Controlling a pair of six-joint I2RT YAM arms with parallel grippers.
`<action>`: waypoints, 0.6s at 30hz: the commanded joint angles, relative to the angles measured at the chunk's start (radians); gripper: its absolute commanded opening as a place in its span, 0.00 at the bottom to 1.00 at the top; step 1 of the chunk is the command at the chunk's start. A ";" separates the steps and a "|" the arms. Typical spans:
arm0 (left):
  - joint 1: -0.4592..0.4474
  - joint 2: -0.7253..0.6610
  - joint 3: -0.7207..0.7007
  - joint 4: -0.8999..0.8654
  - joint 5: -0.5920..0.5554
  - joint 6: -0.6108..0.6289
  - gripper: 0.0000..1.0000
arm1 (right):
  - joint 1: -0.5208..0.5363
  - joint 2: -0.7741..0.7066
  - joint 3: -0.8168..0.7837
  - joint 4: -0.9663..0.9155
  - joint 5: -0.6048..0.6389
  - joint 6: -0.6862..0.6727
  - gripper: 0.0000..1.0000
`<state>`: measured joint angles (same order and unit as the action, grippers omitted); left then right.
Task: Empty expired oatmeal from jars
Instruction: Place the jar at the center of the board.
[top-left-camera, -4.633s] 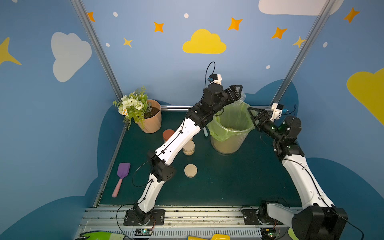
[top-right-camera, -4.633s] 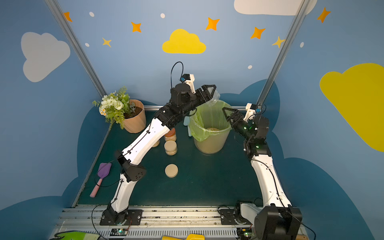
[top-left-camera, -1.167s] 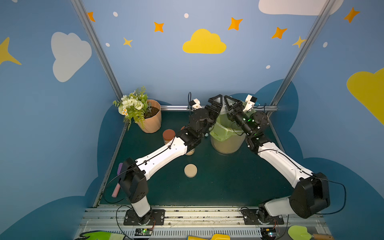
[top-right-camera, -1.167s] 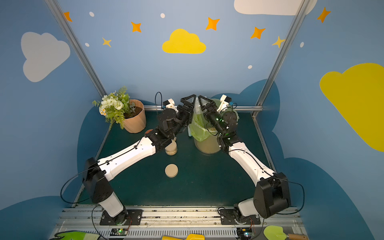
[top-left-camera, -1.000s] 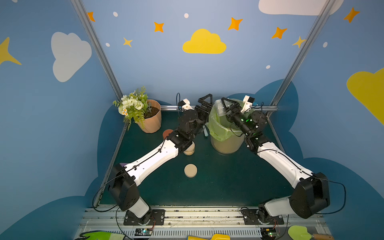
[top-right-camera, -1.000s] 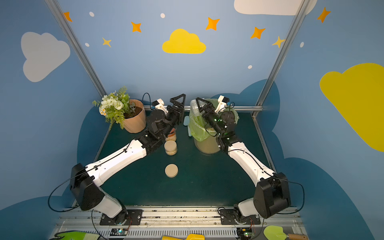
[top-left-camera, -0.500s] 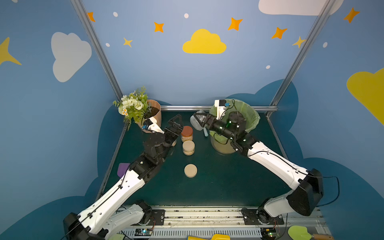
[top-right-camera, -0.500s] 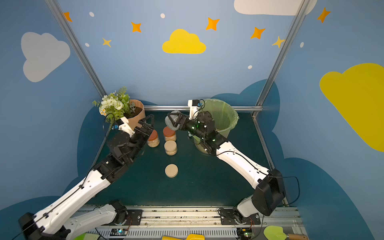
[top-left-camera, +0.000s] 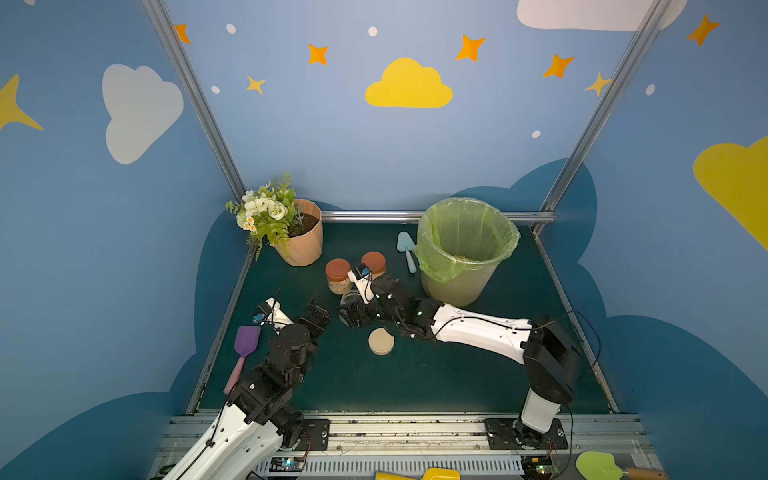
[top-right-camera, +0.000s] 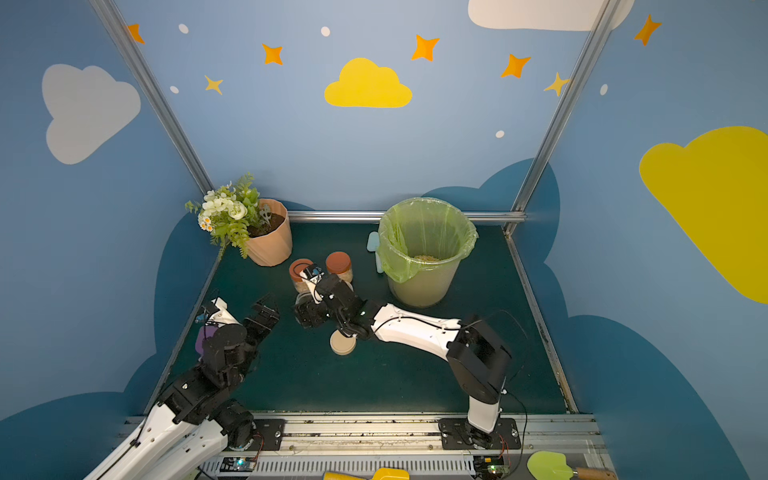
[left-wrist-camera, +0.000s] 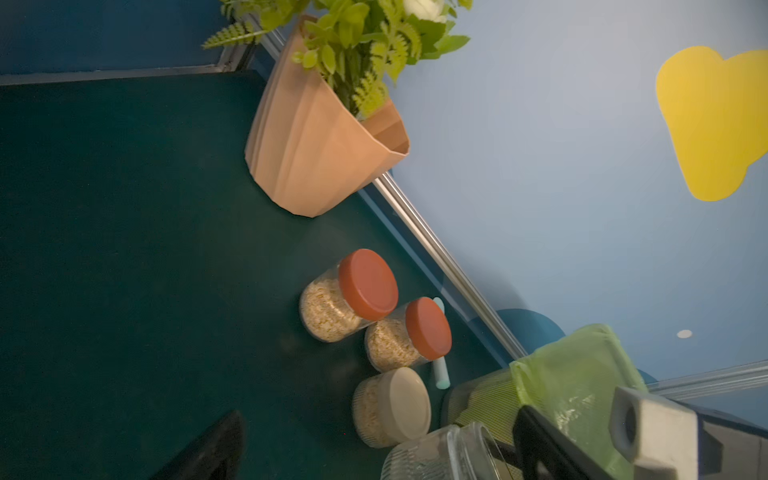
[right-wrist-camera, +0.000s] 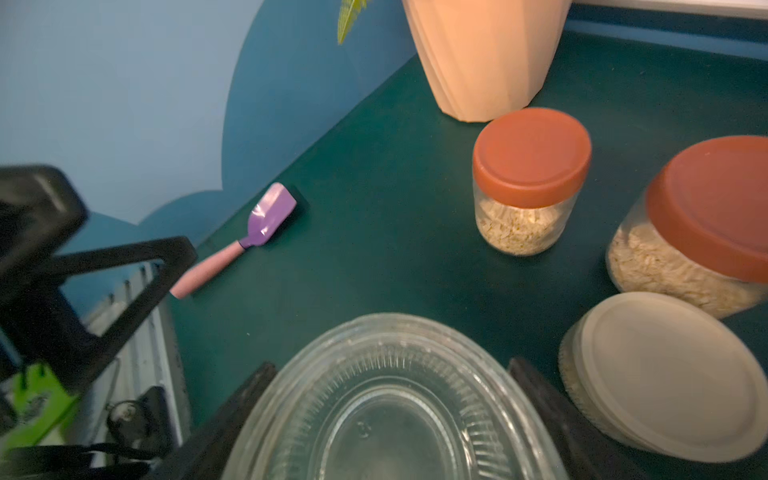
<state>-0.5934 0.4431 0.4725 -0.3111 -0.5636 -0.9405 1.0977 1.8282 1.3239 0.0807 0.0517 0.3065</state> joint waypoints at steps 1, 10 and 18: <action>0.005 -0.083 -0.064 -0.067 -0.026 0.009 1.00 | 0.004 0.043 0.029 0.083 0.073 -0.081 0.20; 0.005 -0.222 -0.197 -0.088 0.015 0.008 1.00 | 0.038 0.196 -0.019 0.277 0.096 -0.133 0.22; 0.005 -0.220 -0.259 -0.033 0.050 0.019 1.00 | 0.068 0.272 -0.070 0.381 0.147 -0.168 0.25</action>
<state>-0.5915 0.2249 0.2207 -0.3672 -0.5251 -0.9379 1.1503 2.0922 1.2682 0.3573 0.1577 0.1677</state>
